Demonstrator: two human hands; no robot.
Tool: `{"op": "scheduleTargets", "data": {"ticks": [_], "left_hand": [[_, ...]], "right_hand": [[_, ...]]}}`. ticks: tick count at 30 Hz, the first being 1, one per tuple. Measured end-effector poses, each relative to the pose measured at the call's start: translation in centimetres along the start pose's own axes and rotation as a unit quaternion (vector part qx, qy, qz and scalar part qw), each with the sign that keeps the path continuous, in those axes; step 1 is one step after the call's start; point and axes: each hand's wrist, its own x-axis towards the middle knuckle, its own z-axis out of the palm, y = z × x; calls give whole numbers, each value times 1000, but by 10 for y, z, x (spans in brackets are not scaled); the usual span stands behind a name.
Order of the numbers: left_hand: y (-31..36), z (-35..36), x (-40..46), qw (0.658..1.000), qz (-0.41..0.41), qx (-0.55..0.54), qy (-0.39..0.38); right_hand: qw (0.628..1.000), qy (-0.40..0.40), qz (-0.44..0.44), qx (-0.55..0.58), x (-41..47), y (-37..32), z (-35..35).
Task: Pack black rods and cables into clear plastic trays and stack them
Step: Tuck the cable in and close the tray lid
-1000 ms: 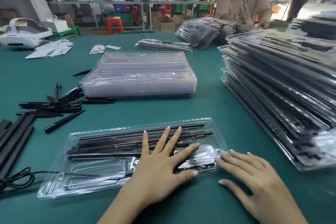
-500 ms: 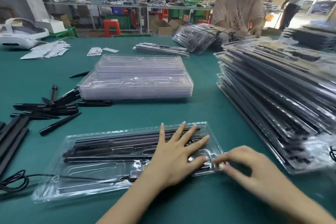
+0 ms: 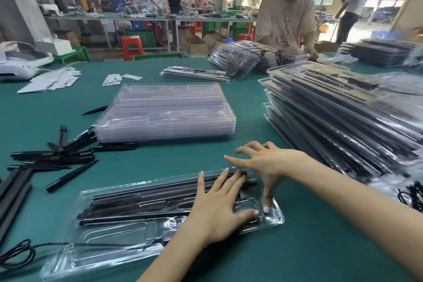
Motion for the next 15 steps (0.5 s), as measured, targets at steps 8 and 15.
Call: {"op": "scheduleTargets", "data": {"ticks": [8, 15], "left_hand": [[1, -7, 6, 999, 0, -5, -51], [1, -7, 6, 999, 5, -12, -52]], "right_hand": [[998, -22, -57, -7, 10, 4, 0], [996, -51, -60, 48, 14, 10, 5]]}}
